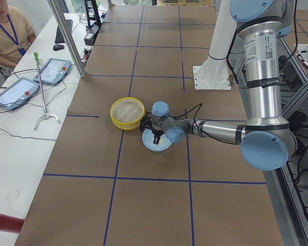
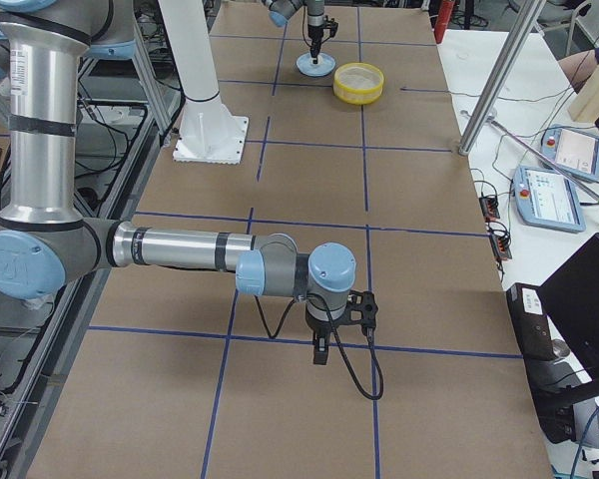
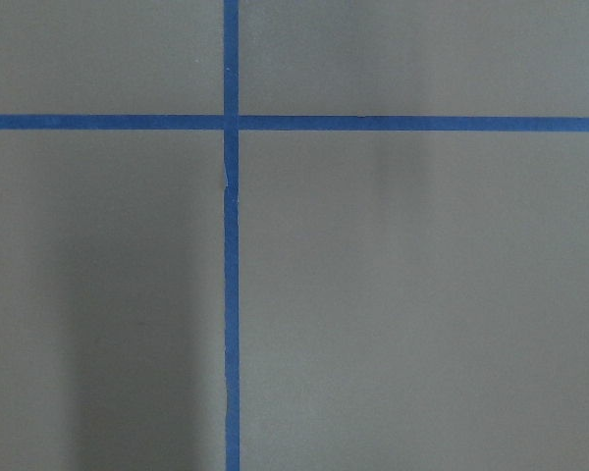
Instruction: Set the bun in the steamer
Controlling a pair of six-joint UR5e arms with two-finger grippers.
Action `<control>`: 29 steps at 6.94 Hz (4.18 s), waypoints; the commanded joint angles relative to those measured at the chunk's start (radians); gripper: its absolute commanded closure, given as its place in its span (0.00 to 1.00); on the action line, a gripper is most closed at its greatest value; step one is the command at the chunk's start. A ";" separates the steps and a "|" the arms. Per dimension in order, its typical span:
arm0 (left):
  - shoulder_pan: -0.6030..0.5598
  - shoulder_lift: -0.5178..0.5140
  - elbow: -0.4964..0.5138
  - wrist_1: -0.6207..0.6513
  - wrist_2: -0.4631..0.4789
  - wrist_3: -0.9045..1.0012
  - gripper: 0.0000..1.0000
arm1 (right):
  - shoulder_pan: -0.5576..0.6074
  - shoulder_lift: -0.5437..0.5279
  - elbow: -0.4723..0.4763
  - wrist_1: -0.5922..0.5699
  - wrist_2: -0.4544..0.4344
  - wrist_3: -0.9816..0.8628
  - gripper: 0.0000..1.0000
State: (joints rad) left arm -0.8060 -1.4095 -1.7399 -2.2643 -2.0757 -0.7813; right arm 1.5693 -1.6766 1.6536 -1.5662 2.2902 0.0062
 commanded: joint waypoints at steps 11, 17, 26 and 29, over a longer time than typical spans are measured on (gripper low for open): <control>-0.078 -0.496 0.135 0.345 -0.004 -0.265 0.67 | 0.000 0.000 0.000 0.000 0.000 0.000 0.00; -0.068 -0.543 0.230 0.338 -0.004 -0.269 0.64 | 0.000 0.000 0.000 0.000 0.000 0.000 0.00; -0.125 -0.552 0.193 0.350 -0.013 -0.256 0.00 | 0.000 0.000 0.000 0.000 0.000 0.000 0.00; -0.385 -0.378 0.008 0.462 -0.151 0.127 0.00 | 0.000 0.000 0.000 0.000 0.000 0.000 0.00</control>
State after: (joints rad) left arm -1.0651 -1.8722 -1.6730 -1.8403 -2.1600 -0.8434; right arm 1.5693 -1.6766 1.6537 -1.5662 2.2902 0.0061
